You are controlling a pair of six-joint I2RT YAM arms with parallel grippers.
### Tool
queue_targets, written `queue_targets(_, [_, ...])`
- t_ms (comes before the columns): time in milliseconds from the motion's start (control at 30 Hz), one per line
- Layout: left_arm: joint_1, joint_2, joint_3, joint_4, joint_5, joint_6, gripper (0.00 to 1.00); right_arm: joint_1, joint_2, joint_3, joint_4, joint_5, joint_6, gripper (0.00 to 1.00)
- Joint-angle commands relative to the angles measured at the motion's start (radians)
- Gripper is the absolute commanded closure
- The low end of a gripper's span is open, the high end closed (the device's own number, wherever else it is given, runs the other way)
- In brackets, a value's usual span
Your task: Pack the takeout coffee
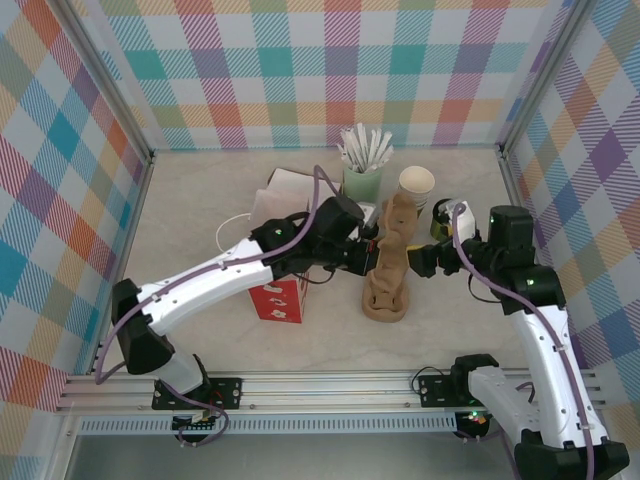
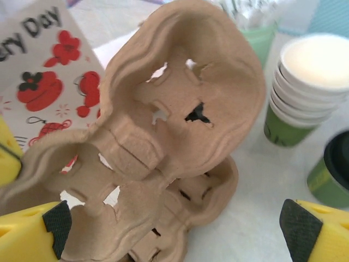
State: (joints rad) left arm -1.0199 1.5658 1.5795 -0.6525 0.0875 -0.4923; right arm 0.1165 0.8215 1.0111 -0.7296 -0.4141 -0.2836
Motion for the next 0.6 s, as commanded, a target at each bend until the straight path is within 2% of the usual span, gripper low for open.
queue_targets(0, [0.038,-0.067,0.024,-0.053,0.068,0.029,1.0,-0.003,-0.022,-0.022,0.104,-0.206,-0.28,0.0])
queue_targets(100, [0.053,-0.099,0.011,-0.052,0.084,0.031,1.0,0.0,-0.018,-0.038,0.176,-0.255,-0.368,0.0])
queue_targets(200, [0.057,-0.124,-0.004,-0.045,0.084,0.037,1.0,0.028,0.011,-0.021,0.216,-0.253,-0.421,0.0])
queue_targets(433, [0.057,-0.156,-0.036,-0.013,0.083,0.034,1.0,0.194,0.137,0.064,0.186,-0.064,-0.532,0.01])
queue_targets(567, [0.058,-0.155,-0.038,-0.01,0.086,0.034,1.0,0.242,0.195,0.097,0.191,-0.03,-0.536,0.05])
